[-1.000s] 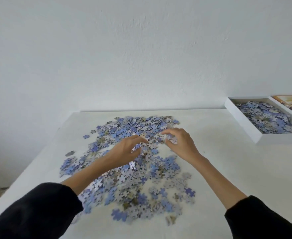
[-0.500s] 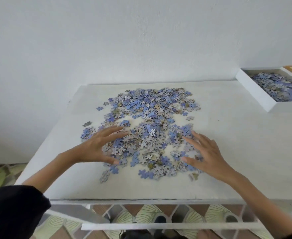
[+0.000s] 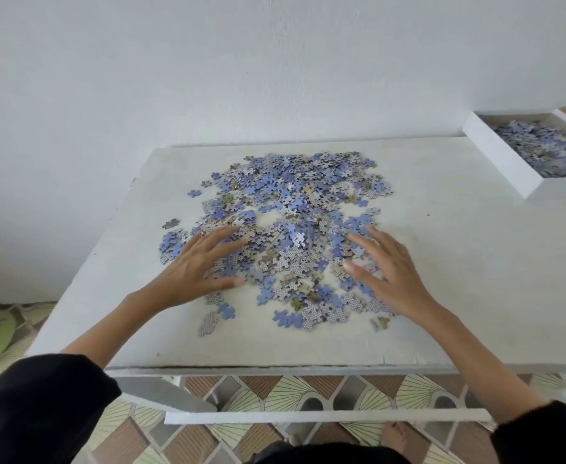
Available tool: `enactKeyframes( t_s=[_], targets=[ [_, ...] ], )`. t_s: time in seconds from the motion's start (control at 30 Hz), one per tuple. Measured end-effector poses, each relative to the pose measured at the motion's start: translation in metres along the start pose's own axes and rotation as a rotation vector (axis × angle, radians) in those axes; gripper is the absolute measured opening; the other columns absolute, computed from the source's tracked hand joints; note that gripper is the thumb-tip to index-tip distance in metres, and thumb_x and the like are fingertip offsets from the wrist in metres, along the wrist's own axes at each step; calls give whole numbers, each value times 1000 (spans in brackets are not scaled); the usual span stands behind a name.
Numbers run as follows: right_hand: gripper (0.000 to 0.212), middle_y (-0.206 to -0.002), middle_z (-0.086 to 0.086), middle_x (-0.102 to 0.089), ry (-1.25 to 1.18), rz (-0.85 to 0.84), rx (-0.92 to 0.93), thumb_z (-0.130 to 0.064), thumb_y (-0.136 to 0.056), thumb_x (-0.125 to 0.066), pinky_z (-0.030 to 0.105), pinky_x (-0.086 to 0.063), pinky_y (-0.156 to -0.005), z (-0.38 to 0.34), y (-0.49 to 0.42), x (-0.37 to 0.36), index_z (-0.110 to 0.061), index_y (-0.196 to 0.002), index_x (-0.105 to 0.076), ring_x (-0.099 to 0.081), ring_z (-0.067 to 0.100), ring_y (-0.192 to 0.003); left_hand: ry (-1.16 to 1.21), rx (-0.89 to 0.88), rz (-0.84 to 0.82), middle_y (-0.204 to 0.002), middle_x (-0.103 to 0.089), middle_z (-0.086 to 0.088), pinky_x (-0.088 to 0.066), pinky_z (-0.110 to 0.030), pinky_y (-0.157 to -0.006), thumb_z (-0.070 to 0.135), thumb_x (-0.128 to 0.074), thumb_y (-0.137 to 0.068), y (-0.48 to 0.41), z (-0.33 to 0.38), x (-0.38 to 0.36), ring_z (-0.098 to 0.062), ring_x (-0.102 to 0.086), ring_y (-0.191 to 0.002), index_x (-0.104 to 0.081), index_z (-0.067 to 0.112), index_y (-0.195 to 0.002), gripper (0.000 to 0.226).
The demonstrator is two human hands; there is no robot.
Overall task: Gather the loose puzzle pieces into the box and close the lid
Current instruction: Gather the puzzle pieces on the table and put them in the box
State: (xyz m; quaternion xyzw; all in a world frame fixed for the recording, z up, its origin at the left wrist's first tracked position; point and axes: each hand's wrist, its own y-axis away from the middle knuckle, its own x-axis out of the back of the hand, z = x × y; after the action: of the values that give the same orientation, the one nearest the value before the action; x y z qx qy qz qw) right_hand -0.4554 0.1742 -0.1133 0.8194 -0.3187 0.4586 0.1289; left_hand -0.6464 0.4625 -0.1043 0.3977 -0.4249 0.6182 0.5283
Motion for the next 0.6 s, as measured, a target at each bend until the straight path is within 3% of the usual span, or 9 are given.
enactKeyframes(
  t_s=[0.13,0.23,0.33,0.5,0.6],
  targets=[
    [91,-152,-14,19,145,-223,192,-92,-61,-15,46,2,-116,16,24,5,-50,-140,-1,18,2,-139,-17,-7,-62,-156,-1,14,2,-49,-117,87,-23,-71,18,6,-11,-4,4,-144,-12,38,-146,90],
    [101,-148,-13,30,300,-254,226,-96,-54,-13,44,10,-113,17,24,3,-47,-138,14,29,3,-135,-92,17,-14,-157,1,9,7,-47,-116,86,-16,-72,22,16,-18,-6,5,-144,-9,33,-147,92],
    [96,-145,-10,38,391,-274,221,-96,-53,-2,42,20,-108,6,18,-5,-50,-132,26,34,7,-133,-155,38,12,-157,-2,6,8,-47,-116,83,-14,-75,12,24,-23,-10,1,-145,-8,34,-147,88],
    [81,-150,-5,22,334,-140,72,-82,-68,5,42,11,-112,-5,-4,-18,-43,-139,12,16,14,-141,-147,134,92,-154,-19,3,5,-47,-117,65,-17,-84,-18,39,-28,-14,-21,-141,-30,25,-144,73],
    [77,-155,-4,-6,255,-7,44,-71,-78,-1,43,7,-113,-13,-13,-17,-34,-145,-15,-4,15,-143,-110,110,155,-149,-31,2,-2,-49,-117,58,-13,-88,-28,44,-25,-15,-31,-137,-43,22,-137,67]
  ],
)
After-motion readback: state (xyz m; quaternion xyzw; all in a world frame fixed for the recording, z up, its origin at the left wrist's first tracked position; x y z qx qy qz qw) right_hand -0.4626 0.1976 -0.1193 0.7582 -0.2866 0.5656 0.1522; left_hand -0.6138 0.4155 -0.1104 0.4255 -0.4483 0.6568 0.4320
